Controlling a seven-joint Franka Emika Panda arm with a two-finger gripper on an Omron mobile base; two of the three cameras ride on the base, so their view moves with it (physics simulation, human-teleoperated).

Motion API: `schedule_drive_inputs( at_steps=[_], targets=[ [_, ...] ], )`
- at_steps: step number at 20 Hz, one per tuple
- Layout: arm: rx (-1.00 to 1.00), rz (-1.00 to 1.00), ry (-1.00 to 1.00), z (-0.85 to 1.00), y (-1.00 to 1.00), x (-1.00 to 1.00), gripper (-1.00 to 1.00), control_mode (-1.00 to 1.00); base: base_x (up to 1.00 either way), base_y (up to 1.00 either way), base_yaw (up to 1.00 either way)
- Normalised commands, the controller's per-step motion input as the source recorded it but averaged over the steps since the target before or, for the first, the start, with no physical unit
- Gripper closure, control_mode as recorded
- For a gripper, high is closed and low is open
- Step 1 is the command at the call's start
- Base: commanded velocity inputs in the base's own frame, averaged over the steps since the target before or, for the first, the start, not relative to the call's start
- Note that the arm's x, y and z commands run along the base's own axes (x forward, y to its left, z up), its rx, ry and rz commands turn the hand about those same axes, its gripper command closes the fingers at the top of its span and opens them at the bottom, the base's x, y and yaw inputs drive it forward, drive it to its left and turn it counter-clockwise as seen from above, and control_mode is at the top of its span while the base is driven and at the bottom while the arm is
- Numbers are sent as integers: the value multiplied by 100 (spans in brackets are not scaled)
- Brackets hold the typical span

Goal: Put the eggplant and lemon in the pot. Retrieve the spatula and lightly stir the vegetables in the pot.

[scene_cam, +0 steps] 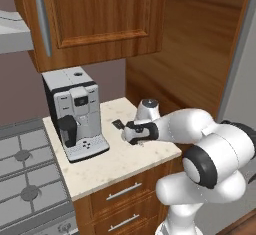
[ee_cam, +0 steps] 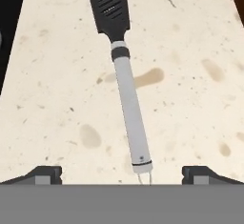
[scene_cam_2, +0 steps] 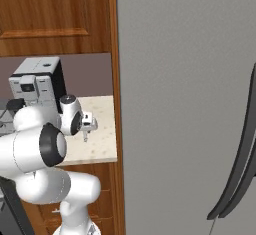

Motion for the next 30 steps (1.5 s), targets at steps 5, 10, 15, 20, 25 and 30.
schedule_drive_inputs(
  at_steps=[5,10,15,20,25,30],
  targets=[
    [0,2,0,-19,0,60,-100,-100,0,0,0],
    [0,1,0,-15,0,2,-100,-100,0,0,0],
    [0,0,0,-38,3,0,-100,-100,0,0,0],
    [0,0,0,-36,0,0,-100,-100,0,0,0],
    [0,0,0,-12,0,0,-100,-100,0,0,0],
    [0,0,2,-2,0,0,-100,-100,0,0,0]
  ],
)
